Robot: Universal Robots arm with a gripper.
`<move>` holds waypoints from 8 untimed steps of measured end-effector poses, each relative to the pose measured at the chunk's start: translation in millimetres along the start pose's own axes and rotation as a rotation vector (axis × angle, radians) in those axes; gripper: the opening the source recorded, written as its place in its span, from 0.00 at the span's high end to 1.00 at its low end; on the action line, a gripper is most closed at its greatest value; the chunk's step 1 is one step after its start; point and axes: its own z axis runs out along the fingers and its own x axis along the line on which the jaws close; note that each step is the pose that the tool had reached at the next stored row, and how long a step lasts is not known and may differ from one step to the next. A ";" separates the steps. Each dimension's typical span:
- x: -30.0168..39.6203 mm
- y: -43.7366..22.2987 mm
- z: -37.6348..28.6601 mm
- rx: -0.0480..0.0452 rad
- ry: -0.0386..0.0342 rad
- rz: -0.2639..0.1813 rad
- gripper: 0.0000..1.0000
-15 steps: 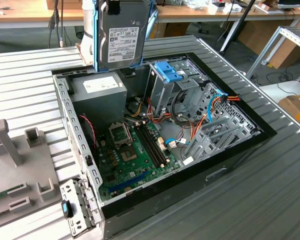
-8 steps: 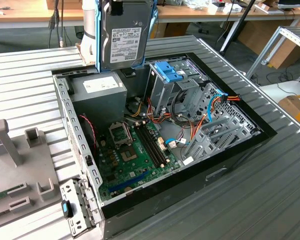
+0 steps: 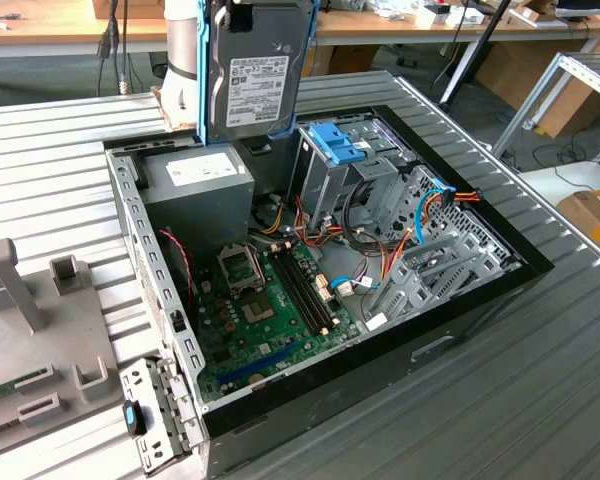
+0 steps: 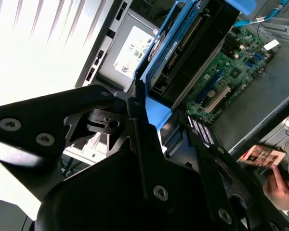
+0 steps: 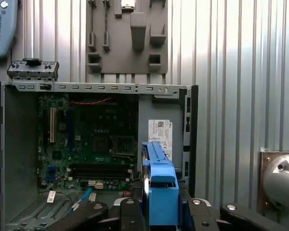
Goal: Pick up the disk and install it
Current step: 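Pick up the disk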
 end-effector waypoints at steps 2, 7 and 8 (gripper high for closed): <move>0.5 -1.8 0.0 0.0000 0.0011 0.000 0.64; 4.7 -9.2 0.0 0.0000 0.0025 0.000 0.64; 5.3 -10.0 0.0 0.0000 0.0025 0.000 0.64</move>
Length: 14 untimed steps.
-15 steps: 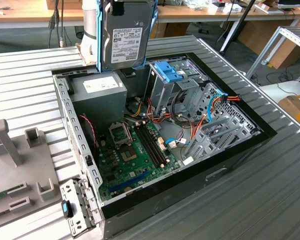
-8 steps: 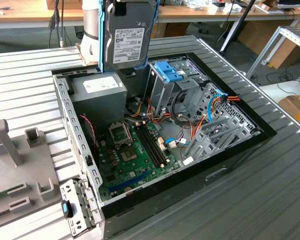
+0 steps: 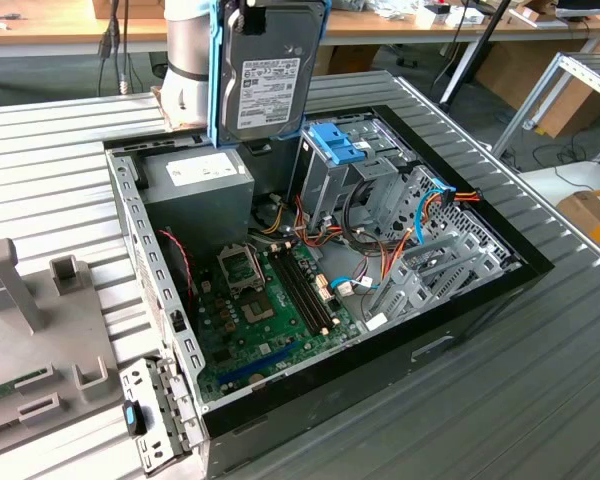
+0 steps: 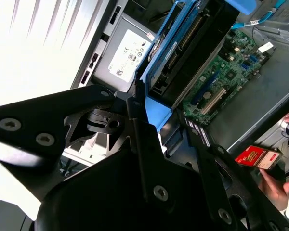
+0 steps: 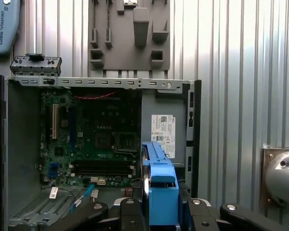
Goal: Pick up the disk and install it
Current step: 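Pick up the disk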
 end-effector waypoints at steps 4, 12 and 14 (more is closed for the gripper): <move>3.5 -3.9 0.0 0.0000 0.0001 0.000 0.64; 9.9 -11.8 0.0 0.0000 0.0009 0.000 0.64; 13.7 -15.5 -0.1 0.0000 0.0014 0.000 0.64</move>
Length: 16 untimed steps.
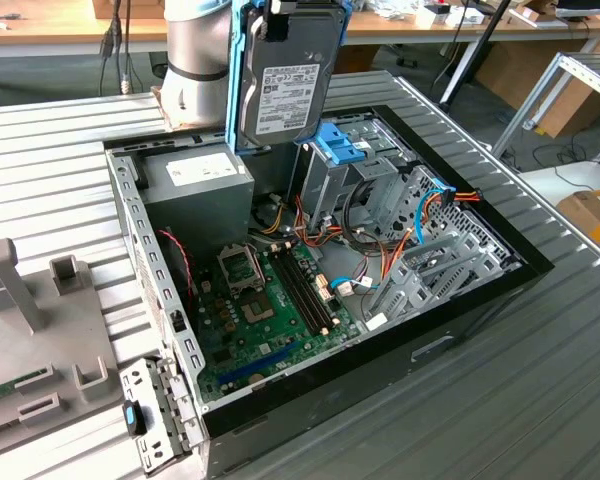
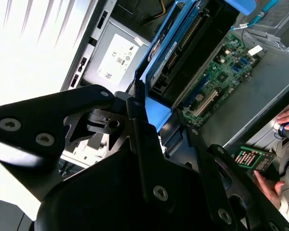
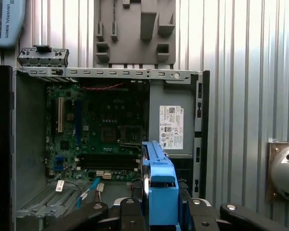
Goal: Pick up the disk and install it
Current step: 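Pick up the disk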
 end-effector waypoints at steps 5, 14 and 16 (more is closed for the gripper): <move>7.6 -5.8 0.0 0.0000 0.0000 0.000 0.64; 11.3 -7.9 -0.1 0.0000 0.0006 0.000 0.64; 16.1 -8.4 -0.1 0.0000 0.0006 0.000 0.64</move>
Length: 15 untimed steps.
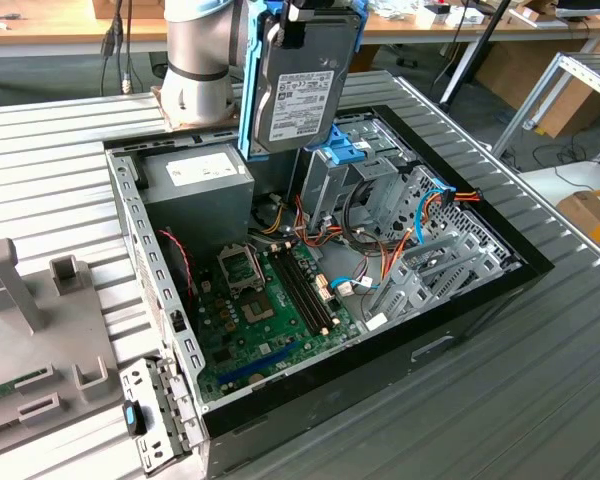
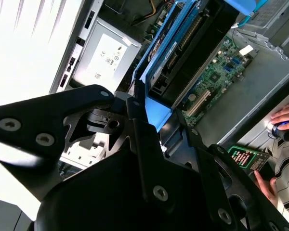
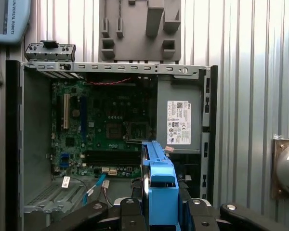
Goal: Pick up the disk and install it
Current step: 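Pick up the disk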
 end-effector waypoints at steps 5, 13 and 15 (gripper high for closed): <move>19.2 -1.4 -0.2 0.0000 -0.0001 0.000 0.64; 36.5 -1.6 -0.4 0.0001 -0.0001 0.000 0.64; 38.2 -1.6 -0.3 0.0001 -0.0001 0.000 0.64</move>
